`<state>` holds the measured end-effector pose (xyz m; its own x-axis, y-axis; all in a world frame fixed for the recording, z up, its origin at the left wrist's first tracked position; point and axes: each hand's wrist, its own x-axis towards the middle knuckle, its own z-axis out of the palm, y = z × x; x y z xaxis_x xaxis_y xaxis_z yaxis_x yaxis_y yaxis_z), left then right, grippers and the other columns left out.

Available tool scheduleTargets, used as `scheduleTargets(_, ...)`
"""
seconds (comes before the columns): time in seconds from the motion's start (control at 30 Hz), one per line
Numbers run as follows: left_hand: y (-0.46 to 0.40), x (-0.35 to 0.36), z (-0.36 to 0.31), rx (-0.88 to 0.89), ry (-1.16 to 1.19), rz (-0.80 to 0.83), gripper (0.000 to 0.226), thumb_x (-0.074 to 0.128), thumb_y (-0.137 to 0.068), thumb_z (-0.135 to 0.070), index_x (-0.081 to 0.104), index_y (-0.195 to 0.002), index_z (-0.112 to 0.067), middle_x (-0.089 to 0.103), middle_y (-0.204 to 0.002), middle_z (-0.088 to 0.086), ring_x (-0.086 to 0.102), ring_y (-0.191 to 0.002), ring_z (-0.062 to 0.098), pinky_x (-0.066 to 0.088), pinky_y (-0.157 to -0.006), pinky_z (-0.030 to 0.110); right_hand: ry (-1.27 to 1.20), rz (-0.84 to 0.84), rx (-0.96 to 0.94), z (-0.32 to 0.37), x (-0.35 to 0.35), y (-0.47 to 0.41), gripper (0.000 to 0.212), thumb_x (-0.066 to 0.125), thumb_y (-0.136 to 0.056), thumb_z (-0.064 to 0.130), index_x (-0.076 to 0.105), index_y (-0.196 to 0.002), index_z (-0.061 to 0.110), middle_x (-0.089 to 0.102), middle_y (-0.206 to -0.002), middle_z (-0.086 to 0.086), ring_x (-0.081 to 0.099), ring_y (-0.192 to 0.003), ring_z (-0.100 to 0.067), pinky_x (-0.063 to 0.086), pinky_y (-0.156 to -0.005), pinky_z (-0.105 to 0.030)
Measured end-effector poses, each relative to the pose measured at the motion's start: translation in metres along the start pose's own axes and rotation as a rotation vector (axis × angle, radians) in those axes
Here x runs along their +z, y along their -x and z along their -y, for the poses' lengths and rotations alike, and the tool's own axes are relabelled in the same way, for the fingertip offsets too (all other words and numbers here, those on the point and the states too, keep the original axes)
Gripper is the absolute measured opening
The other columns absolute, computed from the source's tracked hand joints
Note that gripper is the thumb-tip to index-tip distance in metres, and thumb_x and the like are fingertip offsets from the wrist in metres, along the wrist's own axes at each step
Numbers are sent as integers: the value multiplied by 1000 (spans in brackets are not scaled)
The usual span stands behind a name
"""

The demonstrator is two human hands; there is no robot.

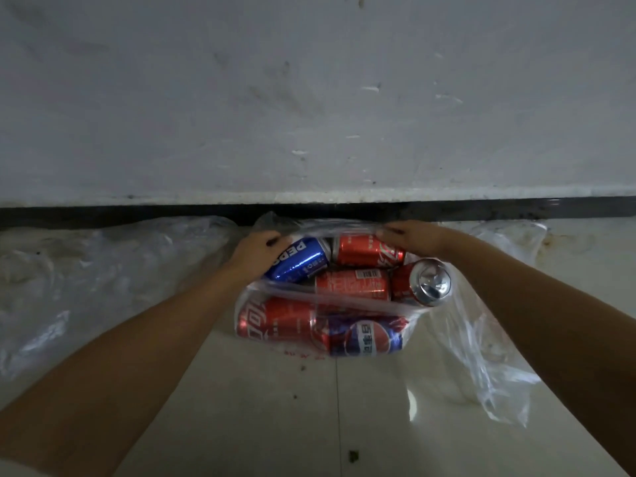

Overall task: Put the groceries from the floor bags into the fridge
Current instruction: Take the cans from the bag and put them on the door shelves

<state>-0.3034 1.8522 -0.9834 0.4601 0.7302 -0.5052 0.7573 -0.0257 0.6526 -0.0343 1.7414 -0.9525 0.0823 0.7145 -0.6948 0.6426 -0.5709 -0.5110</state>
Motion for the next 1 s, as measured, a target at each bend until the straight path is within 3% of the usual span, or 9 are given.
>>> scheduleTargets(0.17,-18,11,-8,-83,-171,-41,28,53,-93,-39,66,-96,-15,67,-96,10,60,-75,16,42,-56,21,-60,-157,91,-1,4,-7,32,47,-98,29,66,-105,4,65,-99,-10,61,-101,-27,44,-82,-28)
scheduleTargets(0.3,-30,15,-14,-217,-145,14,53,57,-89,-46,51,-132,-14,60,-124,13,62,-103,28,51,-84,30,7,-148,174,-2,9,-14,33,47,-98,25,64,-116,2,63,-119,-16,59,-109,-28,46,-96,-35)
scheduleTargets(0.37,-27,15,-15,-196,-83,20,49,57,-89,-43,53,-128,-14,62,-120,12,63,-102,29,53,-86,34,-79,-168,232,-13,12,-15,29,52,-95,18,62,-112,-4,63,-116,-20,61,-98,-28,50,-88,-31)
scheduleTargets(0.47,-6,11,-7,24,-166,-61,23,51,-95,-30,60,-108,-13,66,-107,9,64,-93,23,51,-73,29,-196,-199,248,-29,16,-4,24,55,-92,9,64,-110,-4,64,-113,-21,57,-79,-19,49,-70,-20)
scheduleTargets(0.57,24,5,5,536,-558,-120,33,42,-95,-21,51,-126,-16,58,-122,10,58,-107,26,49,-87,36,-330,-250,204,-43,17,16,21,57,-90,5,63,-110,8,60,-109,-15,52,-73,-12,42,-58,-12)
scheduleTargets(0.63,43,6,5,941,-803,-65,42,40,-88,-26,53,-126,-18,60,-122,7,60,-108,24,51,-91,36,-335,-359,134,-45,19,35,31,57,-91,8,56,-121,11,58,-118,-15,58,-92,-20,47,-71,-20)
scheduleTargets(0.7,64,14,-4,1109,-864,112,45,41,-86,-36,55,-125,-19,63,-119,3,62,-105,18,51,-92,33,-246,-501,16,-34,26,62,35,54,-93,16,52,-129,17,55,-125,-6,55,-110,-19,47,-90,-28)
scheduleTargets(0.83,107,36,-18,945,-910,337,63,44,-89,-52,40,-140,-15,55,-128,6,56,-113,21,49,-95,34,-38,-397,-166,7,55,114,42,60,-89,31,49,-130,26,45,-128,5,53,-108,-13,48,-92,-31)
scheduleTargets(1.0,143,73,-22,789,-970,514,61,49,-93,-30,23,-146,-14,52,-127,12,53,-111,29,42,-94,37,246,-271,42,-8,66,125,75,70,-78,41,30,-140,28,32,-139,-9,49,-119,-29,46,-96,-39)
